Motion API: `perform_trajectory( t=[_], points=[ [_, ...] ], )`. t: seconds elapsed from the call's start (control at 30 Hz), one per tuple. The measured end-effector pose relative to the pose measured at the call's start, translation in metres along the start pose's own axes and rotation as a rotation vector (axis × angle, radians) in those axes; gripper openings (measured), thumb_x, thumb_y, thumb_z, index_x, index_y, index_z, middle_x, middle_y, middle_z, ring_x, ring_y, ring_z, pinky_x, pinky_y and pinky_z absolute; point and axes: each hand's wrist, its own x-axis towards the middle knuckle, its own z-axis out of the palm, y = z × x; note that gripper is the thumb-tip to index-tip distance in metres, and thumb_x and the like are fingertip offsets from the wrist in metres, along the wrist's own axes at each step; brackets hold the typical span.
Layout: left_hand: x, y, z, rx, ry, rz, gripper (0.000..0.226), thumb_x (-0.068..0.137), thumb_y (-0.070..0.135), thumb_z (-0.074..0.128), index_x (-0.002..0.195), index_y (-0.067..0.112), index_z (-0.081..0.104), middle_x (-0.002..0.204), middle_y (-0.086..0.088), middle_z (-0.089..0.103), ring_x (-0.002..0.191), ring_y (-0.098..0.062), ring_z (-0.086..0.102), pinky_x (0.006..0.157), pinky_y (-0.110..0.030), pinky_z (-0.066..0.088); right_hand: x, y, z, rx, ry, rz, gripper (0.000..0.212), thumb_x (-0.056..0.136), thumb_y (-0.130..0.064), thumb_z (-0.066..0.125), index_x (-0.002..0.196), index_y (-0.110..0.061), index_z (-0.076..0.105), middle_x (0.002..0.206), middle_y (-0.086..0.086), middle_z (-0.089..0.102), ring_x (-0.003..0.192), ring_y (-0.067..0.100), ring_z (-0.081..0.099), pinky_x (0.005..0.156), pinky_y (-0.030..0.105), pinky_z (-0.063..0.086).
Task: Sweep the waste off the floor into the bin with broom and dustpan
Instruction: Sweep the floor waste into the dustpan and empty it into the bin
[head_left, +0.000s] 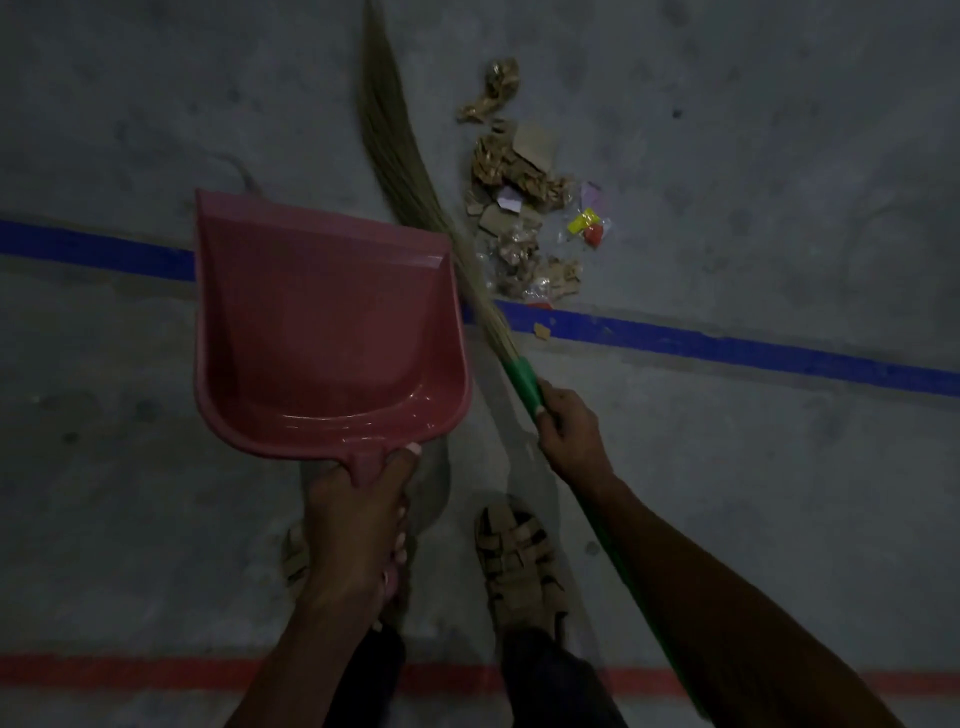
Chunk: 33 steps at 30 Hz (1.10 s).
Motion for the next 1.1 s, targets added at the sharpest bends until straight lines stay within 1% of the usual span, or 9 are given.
perform_trajectory(
  t=[0.13, 0.23, 0.33, 0.4, 0.5, 0.6, 0.73, 0.83, 1.1],
  points=[
    [0.000, 0.002, -0.005, 0.011, -0.018, -0.026, 0.039, 0.085, 0.029, 0.079, 0.054, 0.026, 0.057, 0.049, -0.002, 0.043, 0.039, -0.016, 0.036, 0.046, -0.022, 0.032, -0.066, 0.041, -0.020, -0.038, 0.059, -0.082, 0.049, 0.095, -0.028, 0.041, 0.134, -0.002, 0.056, 0.113, 0.012, 0.059, 0.094, 0.019, 0.057, 0.078, 0.033, 0.051],
    [0.001, 0.003, -0.004, 0.033, -0.004, -0.005, 0.031, 0.087, 0.030, 0.079, 0.067, 0.018, 0.057, 0.049, -0.002, 0.044, 0.039, -0.015, 0.037, 0.044, -0.022, 0.032, -0.105, 0.047, -0.030, 0.032, 0.106, -0.119, 0.045, 0.098, -0.027, 0.042, 0.135, -0.006, 0.055, 0.116, 0.004, 0.057, 0.088, 0.017, 0.060, 0.072, 0.031, 0.052],
    [0.003, 0.004, 0.001, 0.050, 0.004, -0.004, 0.033, 0.086, 0.030, 0.078, 0.067, 0.016, 0.056, 0.049, -0.003, 0.043, 0.038, -0.015, 0.036, 0.044, -0.021, 0.032, -0.111, 0.038, -0.028, 0.146, 0.137, -0.093, 0.046, 0.100, -0.029, 0.042, 0.137, -0.005, 0.055, 0.120, 0.001, 0.056, 0.089, 0.020, 0.063, 0.071, 0.034, 0.056],
    [0.005, 0.003, 0.004, 0.059, 0.001, 0.011, 0.032, 0.086, 0.030, 0.079, 0.069, 0.015, 0.055, 0.049, -0.004, 0.042, 0.037, -0.016, 0.035, 0.043, -0.022, 0.032, -0.093, 0.024, -0.023, 0.252, 0.166, -0.074, 0.045, 0.099, -0.028, 0.045, 0.137, -0.005, 0.054, 0.117, 0.003, 0.058, 0.084, 0.024, 0.064, 0.067, 0.036, 0.056],
    [0.007, -0.001, 0.010, 0.066, -0.006, 0.020, 0.030, 0.086, 0.029, 0.079, 0.079, 0.016, 0.053, 0.049, -0.002, 0.041, 0.037, -0.014, 0.034, 0.042, -0.021, 0.031, -0.040, -0.007, -0.015, 0.361, 0.228, -0.029, 0.038, 0.098, -0.018, 0.049, 0.135, -0.011, 0.054, 0.108, 0.007, 0.059, 0.068, 0.025, 0.064, 0.053, 0.028, 0.054],
    [0.008, -0.005, 0.017, 0.044, -0.025, 0.013, 0.031, 0.086, 0.024, 0.079, 0.073, 0.014, 0.053, 0.046, -0.002, 0.037, 0.036, -0.014, 0.031, 0.044, -0.019, 0.028, 0.024, -0.039, -0.009, 0.455, 0.235, 0.057, 0.039, 0.101, -0.011, 0.050, 0.140, -0.012, 0.051, 0.108, 0.010, 0.058, 0.063, 0.025, 0.065, 0.046, 0.029, 0.052],
    [0.011, -0.007, 0.022, 0.062, -0.030, 0.021, 0.035, 0.085, 0.026, 0.080, 0.069, 0.011, 0.053, 0.044, -0.007, 0.039, 0.037, -0.016, 0.035, 0.044, -0.024, 0.031, 0.095, -0.064, -0.007, 0.535, 0.204, 0.192, 0.042, 0.101, -0.015, 0.046, 0.144, -0.014, 0.048, 0.098, 0.016, 0.062, 0.059, 0.020, 0.064, 0.040, 0.032, 0.050],
    [0.014, -0.007, 0.023, 0.068, -0.013, 0.031, 0.032, 0.085, 0.027, 0.080, 0.075, 0.011, 0.055, 0.044, -0.005, 0.041, 0.037, -0.017, 0.038, 0.044, -0.024, 0.032, 0.110, -0.064, -0.010, 0.590, 0.160, 0.294, 0.046, 0.102, -0.015, 0.043, 0.148, -0.016, 0.042, 0.089, 0.008, 0.064, 0.056, 0.017, 0.062, 0.040, 0.029, 0.048],
    [0.015, -0.013, 0.024, 0.038, -0.022, 0.017, 0.029, 0.086, 0.022, 0.079, 0.071, 0.013, 0.055, 0.046, -0.006, 0.037, 0.037, -0.013, 0.031, 0.044, -0.020, 0.029, -0.008, 0.000, -0.014, 0.488, 0.116, 0.387, 0.043, 0.104, -0.016, 0.043, 0.146, -0.018, 0.043, 0.085, 0.017, 0.067, 0.056, 0.023, 0.066, 0.044, 0.037, 0.054]
  ],
)
